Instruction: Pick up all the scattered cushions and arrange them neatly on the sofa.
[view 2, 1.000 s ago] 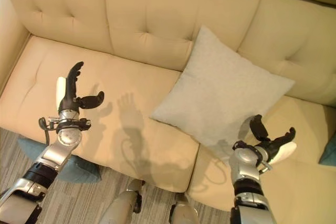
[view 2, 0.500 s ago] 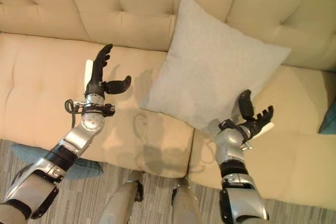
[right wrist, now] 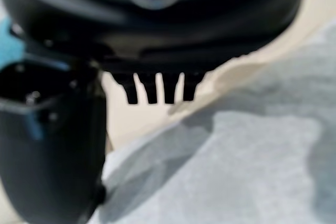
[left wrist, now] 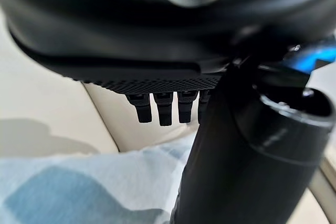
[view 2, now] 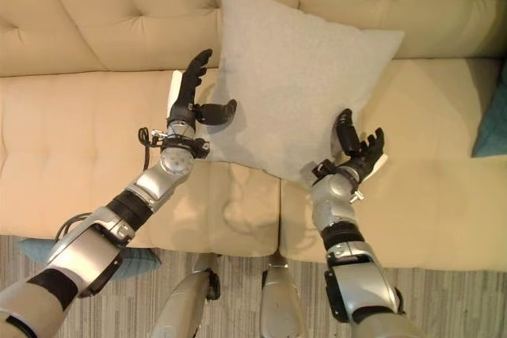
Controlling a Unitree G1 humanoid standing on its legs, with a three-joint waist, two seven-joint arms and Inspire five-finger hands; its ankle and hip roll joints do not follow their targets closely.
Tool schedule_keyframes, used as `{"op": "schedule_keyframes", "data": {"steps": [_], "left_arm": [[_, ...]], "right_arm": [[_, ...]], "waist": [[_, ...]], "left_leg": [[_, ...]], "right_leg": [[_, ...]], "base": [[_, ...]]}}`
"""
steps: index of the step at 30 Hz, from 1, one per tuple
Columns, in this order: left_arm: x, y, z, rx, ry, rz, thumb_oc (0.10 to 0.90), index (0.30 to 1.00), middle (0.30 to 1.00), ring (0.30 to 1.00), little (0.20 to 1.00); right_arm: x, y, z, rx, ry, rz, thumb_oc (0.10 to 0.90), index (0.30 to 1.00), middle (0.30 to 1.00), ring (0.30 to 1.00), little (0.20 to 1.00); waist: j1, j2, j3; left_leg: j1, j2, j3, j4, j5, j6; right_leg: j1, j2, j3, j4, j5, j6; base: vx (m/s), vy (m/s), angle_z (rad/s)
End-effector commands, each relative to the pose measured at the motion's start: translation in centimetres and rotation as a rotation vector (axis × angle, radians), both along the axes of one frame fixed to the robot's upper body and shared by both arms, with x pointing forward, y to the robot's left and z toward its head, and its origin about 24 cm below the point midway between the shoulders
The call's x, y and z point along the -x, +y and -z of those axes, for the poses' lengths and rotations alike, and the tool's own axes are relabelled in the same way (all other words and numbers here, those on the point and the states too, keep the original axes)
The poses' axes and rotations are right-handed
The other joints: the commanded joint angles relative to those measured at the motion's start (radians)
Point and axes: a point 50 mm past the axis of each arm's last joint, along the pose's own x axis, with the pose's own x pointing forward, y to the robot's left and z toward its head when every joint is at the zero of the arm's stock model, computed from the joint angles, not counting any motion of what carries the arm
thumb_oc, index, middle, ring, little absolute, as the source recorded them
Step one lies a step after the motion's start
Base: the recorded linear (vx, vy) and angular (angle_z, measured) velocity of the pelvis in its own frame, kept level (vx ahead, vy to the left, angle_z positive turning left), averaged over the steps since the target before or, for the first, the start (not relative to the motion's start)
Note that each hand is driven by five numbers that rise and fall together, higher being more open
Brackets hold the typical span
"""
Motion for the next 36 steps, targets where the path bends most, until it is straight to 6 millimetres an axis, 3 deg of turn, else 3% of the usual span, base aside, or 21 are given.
{"op": "schedule_keyframes", "data": {"steps": [1, 3, 4, 5, 10, 11, 12, 13, 18, 19, 20, 21, 26, 27, 28, 29, 31, 32, 33, 35, 36], "left_arm": [[-1.3, -0.5, -2.8, 0.091, -0.01, 0.038, 0.8, 0.9, 0.9, 0.9, 0.9], [-1.3, -0.2, -1.9, 0.125, 0.032, 0.04, 0.8, 0.9, 0.9, 0.9, 0.9], [-1.5, 0.4, 0.4, 0.167, 0.152, 0.009, 0.8, 0.9, 0.9, 0.9, 0.9], [-1.6, 0.5, 1.1, 0.176, 0.196, -0.004, 0.8, 0.9, 0.9, 0.9, 0.9], [-1.6, 0.4, 2.1, 0.262, 0.268, 0.014, 0.8, 0.9, 0.9, 0.9, 0.9], [-1.6, 0.5, 2.2, 0.273, 0.277, 0.022, 0.8, 0.9, 0.9, 0.9, 0.9], [-1.7, 0.6, 1.8, 0.325, 0.278, 0.069, 0.584, 0.575, 0.575, 0.575, 0.575], [-1.7, 0.8, 1.4, 0.332, 0.265, 0.099, 0.4, 0.3, 0.3, 0.3, 0.3], [-1.9, 0.6, -0.2, 0.279, 0.209, 0.165, 0.4, 0.3, 0.3, 0.3, 0.3], [-2.0, 0.4, -1.7, 0.235, 0.155, 0.181, 0.4, 0.3, 0.3, 0.3, 0.3], [-2.0, 0.4, -1.7, 0.235, 0.155, 0.181, 0.4, 0.3, 0.3, 0.3, 0.3], [-2.0, 0.1, -3.8, 0.155, 0.069, 0.196, 0.4, 0.3, 0.3, 0.3, 0.3], [-1.2, -0.3, -9.6, 0.061, -0.176, 0.201, 0.4, 0.3, 0.3, 0.3, 0.3], [-1.2, -0.3, -9.6, 0.061, -0.176, 0.201, 0.4, 0.3, 0.3, 0.3, 0.3], [-0.7, -0.6, -10.9, 0.056, -0.235, 0.208, 0.4, 0.3, 0.3, 0.3, 0.3], [0.1, -1.1, -13.1, 0.052, -0.334, 0.217, 0.4, 0.3, 0.3, 0.3, 0.3], [0.9, -1.6, -15.1, 0.029, -0.426, 0.218, 0.4, 0.3, 0.3, 0.3, 0.3], [0.9, -1.6, -15.1, 0.029, -0.427, 0.217, 0.4, 0.3, 0.3, 0.3, 0.3], [1.9, -1.8, -17.1, -0.011, -0.543, 0.196, 0.4, 0.3, 0.3, 0.3, 0.3], [2.3, -1.9, -17.7, 0.002, -0.579, 0.198, 0.4, 0.3, 0.3, 0.3, 0.3], [3.3, -2.0, -19.2, 0.015, -0.67, 0.175, 0.4, 0.3, 0.3, 0.3, 0.3]], "right_arm": [[-1.3, -0.7, -4.9, 0.072, -0.164, -0.053, 0.8, 0.9, 0.9, 0.9, 0.9], [-1.2, -0.3, -4.8, 0.067, -0.173, -0.077, 0.8, 0.9, 0.9, 0.9, 0.9], [-1.2, 0.0, -4.7, 0.054, -0.185, -0.107, 0.8, 0.9, 0.9, 0.9, 0.9], [-1.3, 0.3, -4.7, 0.053, -0.186, -0.127, 0.8, 0.9, 0.9, 0.9, 0.9], [-1.6, 1.1, -4.4, 0.096, -0.158, -0.205, 0.8, 0.9, 0.9, 0.9, 0.9], [-1.7, 0.9, -4.5, 0.135, -0.129, -0.221, 0.676, 0.714, 0.714, 0.714, 0.714], [-2.3, 1.1, -5.0, 0.254, -0.061, -0.295, 0.4, 0.3, 0.3, 0.3, 0.3], [-2.4, 1.1, -5.1, 0.299, -0.036, -0.337, 0.4, 0.3, 0.3, 0.3, 0.3], [-2.6, 0.9, -6.0, 0.44, 0.0, -0.44, 0.4, 0.3, 0.3, 0.3, 0.3], [-2.5, 1.0, -6.7, 0.456, -0.025, -0.449, 0.4, 0.3, 0.3, 0.3, 0.3], [-2.5, 1.0, -6.7, 0.456, -0.025, -0.449, 0.4, 0.3, 0.3, 0.3, 0.3], [-2.5, 0.8, -7.7, 0.468, -0.062, -0.432, 0.4, 0.3, 0.3, 0.3, 0.3], [-2.3, 1.5, -11.4, 0.514, -0.212, -0.36, 0.4, 0.3, 0.3, 0.3, 0.3], [-2.3, 1.5, -11.4, 0.514, -0.212, -0.36, 0.4, 0.3, 0.3, 0.3, 0.3], [-2.1, 1.8, -12.5, 0.518, -0.262, -0.338, 0.4, 0.3, 0.3, 0.3, 0.3], [-1.6, 2.6, -14.9, 0.544, -0.372, -0.305, 0.4, 0.3, 0.3, 0.3, 0.3], [-1.2, 3.5, -17.3, 0.566, -0.472, -0.267, 0.4, 0.3, 0.3, 0.3, 0.3], [-1.2, 3.5, -17.4, 0.566, -0.473, -0.267, 0.4, 0.3, 0.3, 0.3, 0.3], [-0.3, 4.7, -19.8, 0.607, -0.588, -0.233, 0.4, 0.3, 0.3, 0.3, 0.3], [0.1, 5.0, -20.5, 0.626, -0.62, -0.212, 0.4, 0.3, 0.3, 0.3, 0.3], [1.1, 6.1, -22.3, 0.67, -0.712, -0.172, 0.4, 0.3, 0.3, 0.3, 0.3]], "waist": [[-0.011, 0.007, 0.014], [-0.013, 0.005, 0.017], [-0.017, 0.002, 0.02], [-0.022, -0.001, 0.024], [-0.03, -0.013, 0.034], [-0.029, -0.016, 0.035], [-0.029, -0.026, 0.039], [-0.027, -0.03, 0.041], [-0.022, -0.042, 0.042], [-0.019, -0.043, 0.039], [-0.019, -0.043, 0.039], [-0.015, -0.04, 0.036], [-0.004, -0.027, 0.036], [-0.004, -0.028, 0.036], [-0.002, -0.024, 0.036], [0.003, -0.02, 0.035], [0.007, -0.018, 0.033], [0.007, -0.018, 0.034], [0.009, -0.019, 0.031], [0.01, -0.019, 0.028], [0.012, -0.022, 0.023]], "left_leg": [[0.055, 0.048, 0.033, 0.001, -0.193, -0.075], [0.055, 0.048, 0.036, 0.001, -0.193, -0.074], [0.054, 0.049, 0.04, 0.001, -0.19, -0.074], [0.054, 0.049, 0.04, 0.001, -0.187, -0.075], [0.054, 0.05, 0.04, 0.001, -0.181, -0.075], [0.053, 0.051, 0.04, 0.001, -0.18, -0.076], [0.05, 0.052, 0.042, 0.001, -0.175, -0.078], [0.049, 0.053, 0.042, 0.001, -0.173, -0.079], [0.043, 0.054, 0.039, 0.001, -0.166, -0.08], [0.043, 0.054, 0.038, 0.001, -0.165, -0.079], [0.044, 0.054, 0.038, 0.001, -0.165, -0.079], [0.045, 0.054, 0.035, 0.001, -0.166, -0.077], [0.048, 0.051, 0.032, 0.001, -0.169, -0.074], [0.048, 0.051, 0.031, 0.001, -0.169, -0.074], [0.048, 0.05, 0.029, 0.001, -0.17, -0.074], [0.048, 0.049, 0.026, 0.001, -0.171, -0.073], [0.046, 0.048, 0.023, 0.001, -0.172, -0.073], [0.046, 0.048, 0.023, 0.001, -0.172, -0.073], [0.043, 0.048, 0.021, 0.001, -0.173, -0.073], [0.038, 0.048, 0.02, 0.001, -0.169, -0.073], [0.039, 0.049, 0.018, 0.001, -0.175, -0.074]], "right_leg": [[-0.11, -0.048, 0.018, 0.094, -0.088, 0.033], [-0.113, -0.047, 0.023, 0.094, -0.087, 0.033], [-0.117, -0.046, 0.025, 0.097, -0.087, 0.031], [-0.118, -0.044, 0.026, 0.098, -0.088, 0.031], [-0.126, -0.04, 0.025, 0.104, -0.088, 0.028], [-0.128, -0.038, 0.027, 0.105, -0.086, 0.027], [-0.131, -0.035, 0.028, 0.105, -0.081, 0.026], [-0.134, -0.033, 0.027, 0.105, -0.078, 0.025], [-0.138, -0.029, 0.021, 0.101, -0.068, 0.024], [-0.134, -0.03, 0.019, 0.098, -0.066, 0.024], [-0.134, -0.03, 0.019, 0.098, -0.066, 0.024], [-0.13, -0.03, 0.018, 0.096, -0.065, 0.025], [-0.124, -0.032, 0.015, 0.097, -0.068, 0.027], [-0.124, -0.032, 0.014, 0.097, -0.068, 0.027], [-0.122, -0.032, 0.014, 0.097, -0.07, 0.027], [-0.12, -0.032, 0.013, 0.097, -0.072, 0.028], [-0.119, -0.032, 0.011, 0.096, -0.075, 0.029], [-0.119, -0.032, 0.011, 0.097, -0.075, 0.029], [-0.119, -0.031, 0.011, 0.094, -0.075, 0.029], [-0.123, -0.031, 0.01, 0.091, -0.07, 0.029], [-0.121, -0.029, 0.009, 0.092, -0.076, 0.029]], "base": [[0.0, 0.006, -0.16], [0.0, -0.004, -0.13], [0.01, -0.02, -0.11], [0.01, -0.018, -0.1], [0.0, -0.003, -0.01], [-0.02, -0.031, -0.01], [-0.03, -0.043, -0.01], [-0.03, -0.034, -0.02], [-0.01, -0.022, -0.02], [0.0, 0.0, 0.0], [0.0, 0.0, 0.0], [0.0, 0.0, 0.0], [0.0, 0.0, 0.0], [0.0, 0.0, 0.0], [0.0, 0.0, 0.0], [0.0, 0.0, 0.0], [0.0, 0.0, 0.0], [0.0, 0.0, 0.0], [0.0, 0.0, 0.0], [0.0, 0.0, 0.0], [0.0, 0.0, 0.0]]}}
